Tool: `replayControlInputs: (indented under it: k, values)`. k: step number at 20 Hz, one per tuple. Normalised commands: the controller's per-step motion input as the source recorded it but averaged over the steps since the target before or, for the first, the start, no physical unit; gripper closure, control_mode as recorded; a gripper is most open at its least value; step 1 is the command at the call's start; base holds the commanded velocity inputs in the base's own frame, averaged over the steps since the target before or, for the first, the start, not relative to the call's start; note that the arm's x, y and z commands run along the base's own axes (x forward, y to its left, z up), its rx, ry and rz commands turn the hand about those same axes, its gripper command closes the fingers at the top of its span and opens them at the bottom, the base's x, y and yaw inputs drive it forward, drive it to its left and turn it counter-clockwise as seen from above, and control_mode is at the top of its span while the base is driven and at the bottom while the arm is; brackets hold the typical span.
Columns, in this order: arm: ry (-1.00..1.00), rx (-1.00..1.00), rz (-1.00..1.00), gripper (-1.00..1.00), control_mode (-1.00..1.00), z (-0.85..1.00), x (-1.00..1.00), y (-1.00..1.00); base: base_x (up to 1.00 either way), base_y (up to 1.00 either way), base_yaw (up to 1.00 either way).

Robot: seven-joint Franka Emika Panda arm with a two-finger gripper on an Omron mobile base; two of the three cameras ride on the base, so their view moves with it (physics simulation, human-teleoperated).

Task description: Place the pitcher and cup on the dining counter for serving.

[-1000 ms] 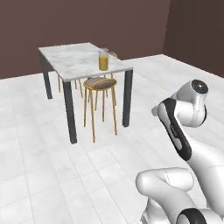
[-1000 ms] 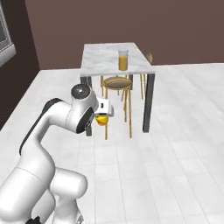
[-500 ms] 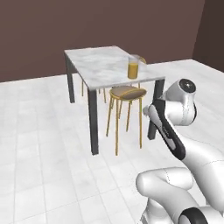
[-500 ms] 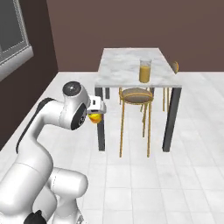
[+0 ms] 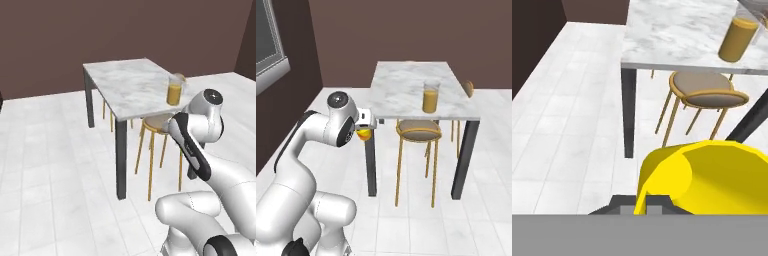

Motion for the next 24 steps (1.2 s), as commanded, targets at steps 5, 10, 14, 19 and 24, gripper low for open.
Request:
replayControlInputs:
  k: [5, 10, 14, 19, 24]
  values:
    - [0.00, 0.00, 0.00, 1.00, 1.00, 0.00, 0.00, 0.00, 0.92, 0.03, 0.06]
    - [0.00, 0.00, 0.00, 1.00, 1.00, 0.00, 0.00, 0.00, 0.84, 0.00, 0.02]
    - [0.00, 0.00, 0.00, 1.00, 1.00, 0.00, 0.00, 0.00, 0.73, 0.00, 0.02]
    - [0.00, 0.00, 0.00, 1.00, 1.00, 0.00, 0.00, 0.00, 0.46, -0.13, 0.00]
    - [0.11, 0.00, -0.01, 1.00, -1.00, 0.00, 0.29, -0.10, 0.08, -0.04, 0.00]
